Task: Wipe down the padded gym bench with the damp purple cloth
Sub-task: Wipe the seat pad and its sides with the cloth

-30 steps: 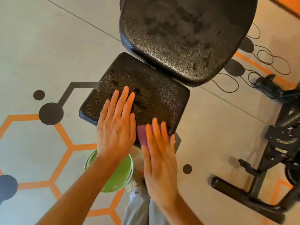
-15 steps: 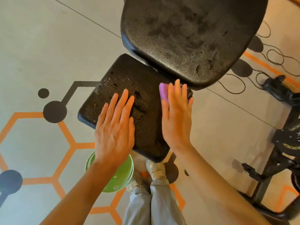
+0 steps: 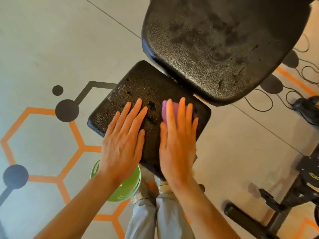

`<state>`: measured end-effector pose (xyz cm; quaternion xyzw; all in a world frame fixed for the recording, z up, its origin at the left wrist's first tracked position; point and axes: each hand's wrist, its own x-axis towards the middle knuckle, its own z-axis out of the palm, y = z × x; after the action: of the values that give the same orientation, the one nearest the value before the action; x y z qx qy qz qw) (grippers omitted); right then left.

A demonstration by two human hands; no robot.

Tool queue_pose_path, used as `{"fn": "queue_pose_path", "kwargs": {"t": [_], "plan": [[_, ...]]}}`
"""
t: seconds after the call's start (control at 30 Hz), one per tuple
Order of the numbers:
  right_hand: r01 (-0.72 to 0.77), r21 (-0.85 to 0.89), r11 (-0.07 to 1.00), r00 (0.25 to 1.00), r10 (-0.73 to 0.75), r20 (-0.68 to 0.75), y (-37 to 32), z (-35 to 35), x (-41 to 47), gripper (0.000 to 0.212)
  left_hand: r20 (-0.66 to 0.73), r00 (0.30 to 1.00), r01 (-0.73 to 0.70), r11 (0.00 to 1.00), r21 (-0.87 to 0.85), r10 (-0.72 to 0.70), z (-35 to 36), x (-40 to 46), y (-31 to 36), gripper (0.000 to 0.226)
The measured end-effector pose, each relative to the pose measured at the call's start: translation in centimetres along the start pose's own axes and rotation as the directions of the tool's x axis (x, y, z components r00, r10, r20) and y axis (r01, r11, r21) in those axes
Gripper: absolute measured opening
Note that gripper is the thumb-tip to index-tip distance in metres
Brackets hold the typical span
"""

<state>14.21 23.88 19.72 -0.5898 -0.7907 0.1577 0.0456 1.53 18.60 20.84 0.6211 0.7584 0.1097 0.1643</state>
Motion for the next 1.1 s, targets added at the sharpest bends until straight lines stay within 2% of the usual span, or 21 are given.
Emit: {"fn": "queue_pose_path", "kwargs": {"t": [0.07,0.13,0.17,0.23,0.3,0.33,0.37,0.47,0.53,0.57,0.63,0.7,0.73,0.83,0.9,1.03,1.1], "plan": [[0.151,-0.002,0.988,0.985,-0.151,0.087,-1.1,-0.8,-5.8,0.051,-0.012,1.000,0.002,0.995,-0.095,-0.003,-0.8,-0.1,-0.5,0.051],[0.252,0.014,0.968,0.960,-0.252,0.122,-0.2,-0.8,-5.7,0.050,-0.073,0.996,0.045,0.994,-0.096,-0.052,-1.9,-0.1,-1.6,0.051],[0.248,-0.001,0.969,0.963,-0.246,0.112,0.4,-0.4,-3.3,0.049,-0.097,0.991,0.084,0.993,-0.083,-0.092,-2.4,-0.1,-2.4,0.052],[0.106,-0.016,0.994,0.993,-0.105,0.051,0.8,-0.3,3.0,0.048,-0.102,0.985,0.134,0.989,-0.068,-0.141,-2.8,-0.3,-4.0,0.054],[-0.059,-0.026,0.998,0.997,0.058,-0.045,0.2,-0.1,7.0,0.050,-0.073,0.989,0.122,0.991,-0.047,-0.125,-2.3,-0.4,-5.2,0.055],[-0.095,-0.007,0.995,0.994,0.095,-0.055,-0.7,0.2,6.5,0.051,-0.065,0.992,0.108,0.993,-0.040,-0.111,-2.0,-0.5,-5.6,0.055],[-0.081,0.013,0.997,0.996,0.082,-0.038,-1.9,0.5,4.6,0.051,-0.070,0.992,0.099,0.994,-0.047,-0.102,-1.6,-0.5,-5.9,0.055],[0.106,0.047,0.993,0.988,-0.110,0.110,-4.9,-0.1,-4.6,0.052,-0.108,0.988,0.097,0.991,-0.097,-0.107,-1.1,-0.4,-5.9,0.054],[0.170,0.087,0.982,0.977,-0.179,0.119,-3.7,0.3,-4.0,0.051,-0.118,0.987,0.093,0.988,-0.125,-0.108,-1.0,-0.4,-5.8,0.054],[0.127,0.078,0.989,0.987,-0.134,0.091,-3.0,0.5,-1.4,0.050,-0.117,0.988,0.088,0.987,-0.137,-0.104,-1.0,-0.4,-5.9,0.054],[-0.074,0.028,0.997,0.997,0.075,-0.026,-2.3,0.5,5.3,0.051,-0.112,0.989,0.077,0.986,-0.148,-0.094,-0.9,-0.4,-6.1,0.054],[-0.195,0.038,0.980,0.978,0.197,-0.068,-3.6,0.9,6.9,0.051,-0.119,0.989,0.071,0.984,-0.161,-0.090,-0.7,-0.3,-6.2,0.054],[-0.176,0.048,0.983,0.982,0.178,-0.059,-4.8,1.2,5.1,0.050,-0.118,0.988,0.075,0.982,-0.171,-0.096,-0.7,-0.3,-6.2,0.054],[0.043,0.053,0.998,0.996,-0.047,0.079,-7.9,0.7,-3.6,0.050,-0.104,0.989,0.084,0.979,-0.185,-0.105,-0.7,-0.3,-6.4,0.054],[0.095,0.042,0.995,0.988,-0.099,0.115,-6.7,0.4,-2.7,0.049,-0.111,0.990,0.063,0.981,-0.183,-0.084,-0.6,-0.3,-6.5,0.054],[-0.171,0.048,0.984,0.984,0.173,-0.040,-5.5,0.9,6.8,0.051,-0.141,0.986,0.063,0.979,-0.195,-0.092,-0.4,-0.1,-6.5,0.053],[-0.166,0.053,0.985,0.985,0.168,-0.031,-7.3,1.5,4.3,0.050,-0.125,0.989,0.054,0.979,-0.197,-0.080,-0.4,-0.2,-6.4,0.054]]}}
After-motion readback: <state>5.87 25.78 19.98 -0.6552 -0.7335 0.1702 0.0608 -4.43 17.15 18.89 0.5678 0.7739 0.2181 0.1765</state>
